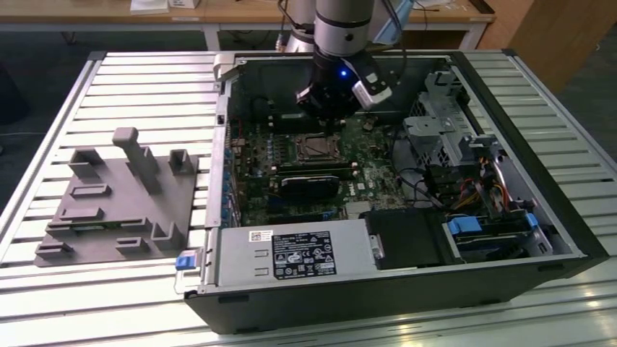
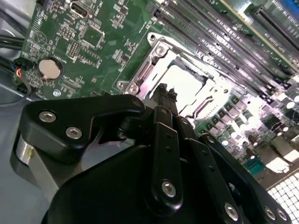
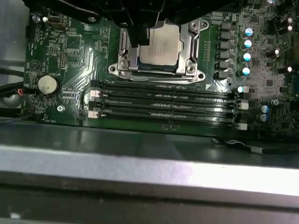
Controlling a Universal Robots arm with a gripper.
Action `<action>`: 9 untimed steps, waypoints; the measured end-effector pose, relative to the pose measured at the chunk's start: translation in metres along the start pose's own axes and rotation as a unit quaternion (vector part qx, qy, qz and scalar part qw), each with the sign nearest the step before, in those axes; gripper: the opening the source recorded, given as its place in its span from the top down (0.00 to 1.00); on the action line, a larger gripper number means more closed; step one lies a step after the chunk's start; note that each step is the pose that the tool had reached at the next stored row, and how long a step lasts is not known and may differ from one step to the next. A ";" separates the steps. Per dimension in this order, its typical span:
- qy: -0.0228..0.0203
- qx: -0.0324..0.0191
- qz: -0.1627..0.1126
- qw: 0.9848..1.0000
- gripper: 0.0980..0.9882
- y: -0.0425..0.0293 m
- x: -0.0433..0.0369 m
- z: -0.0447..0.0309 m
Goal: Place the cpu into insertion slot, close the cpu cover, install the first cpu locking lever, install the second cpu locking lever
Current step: 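Install the second cpu locking lever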
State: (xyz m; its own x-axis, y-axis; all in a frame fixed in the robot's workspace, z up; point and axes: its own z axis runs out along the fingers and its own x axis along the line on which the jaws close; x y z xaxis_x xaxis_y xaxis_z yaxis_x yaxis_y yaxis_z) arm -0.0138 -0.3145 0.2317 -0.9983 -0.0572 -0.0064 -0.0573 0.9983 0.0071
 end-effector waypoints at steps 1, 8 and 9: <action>0.000 0.000 0.000 1.000 0.99 -0.0004 0.0000 -0.0011; 0.000 0.000 0.000 1.000 0.99 -0.0007 -0.0001 -0.0210; 0.000 0.000 0.000 1.000 0.99 -0.0008 -0.0001 -0.0212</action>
State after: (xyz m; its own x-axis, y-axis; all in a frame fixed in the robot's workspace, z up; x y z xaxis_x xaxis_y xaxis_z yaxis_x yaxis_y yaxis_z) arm -0.0138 -0.3155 0.2529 -0.9983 -0.0572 -0.0064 -0.0572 0.9983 0.0071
